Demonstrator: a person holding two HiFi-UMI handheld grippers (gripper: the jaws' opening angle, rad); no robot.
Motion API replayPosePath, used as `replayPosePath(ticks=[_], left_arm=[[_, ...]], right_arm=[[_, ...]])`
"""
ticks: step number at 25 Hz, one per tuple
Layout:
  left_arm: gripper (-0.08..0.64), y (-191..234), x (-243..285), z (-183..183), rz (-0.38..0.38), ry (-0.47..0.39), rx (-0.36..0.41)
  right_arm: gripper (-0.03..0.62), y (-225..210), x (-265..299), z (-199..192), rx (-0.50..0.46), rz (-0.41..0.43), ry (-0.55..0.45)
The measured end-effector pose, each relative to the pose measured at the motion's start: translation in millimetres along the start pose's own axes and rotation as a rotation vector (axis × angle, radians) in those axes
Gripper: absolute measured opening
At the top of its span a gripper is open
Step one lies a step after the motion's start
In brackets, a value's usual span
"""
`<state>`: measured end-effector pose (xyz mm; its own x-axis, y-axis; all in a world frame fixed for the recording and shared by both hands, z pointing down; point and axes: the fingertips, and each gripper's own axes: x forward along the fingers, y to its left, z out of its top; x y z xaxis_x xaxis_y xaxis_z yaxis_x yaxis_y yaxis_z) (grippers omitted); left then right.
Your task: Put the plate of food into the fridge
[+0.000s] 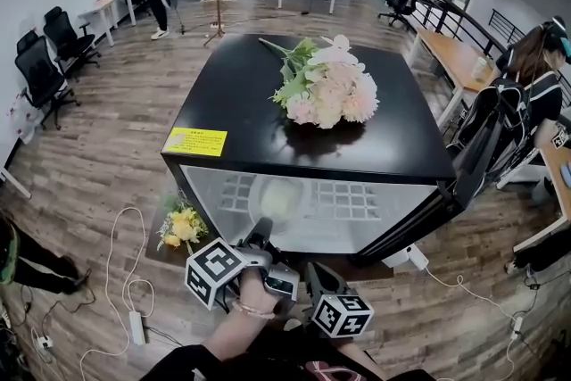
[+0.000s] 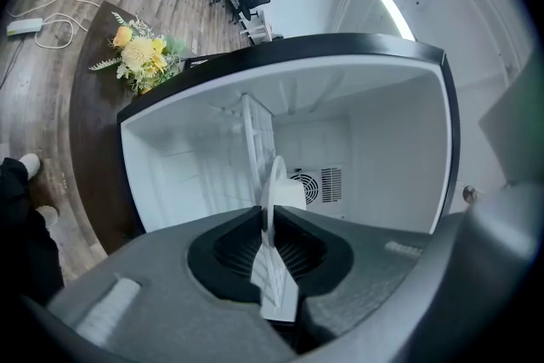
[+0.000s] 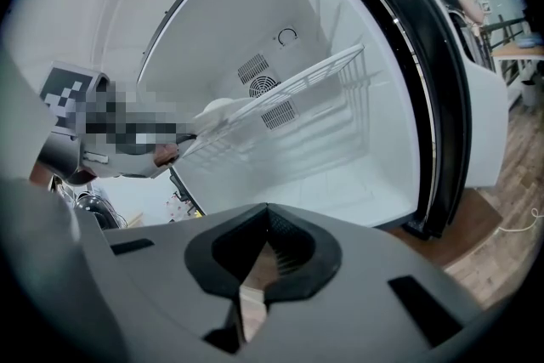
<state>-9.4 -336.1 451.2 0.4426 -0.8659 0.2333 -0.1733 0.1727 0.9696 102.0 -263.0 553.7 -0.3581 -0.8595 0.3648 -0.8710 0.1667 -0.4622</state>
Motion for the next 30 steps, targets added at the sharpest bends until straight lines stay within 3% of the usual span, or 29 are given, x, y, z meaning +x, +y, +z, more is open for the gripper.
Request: replayPosePath(ticks=[19,30], left_arm=[[0.035,-1.4,20.4,-1.4,0.034,0.002,-0.049],[0.034,-0.8,22.8,-0.7,0.080,-0.001,-0.027]], right_arm=[[0.008,-7.9,4.7,-5.6,0.037,0.008,0.023],[0.008,-10.7,8.3,-8.4,0.047,0.005,0.041]])
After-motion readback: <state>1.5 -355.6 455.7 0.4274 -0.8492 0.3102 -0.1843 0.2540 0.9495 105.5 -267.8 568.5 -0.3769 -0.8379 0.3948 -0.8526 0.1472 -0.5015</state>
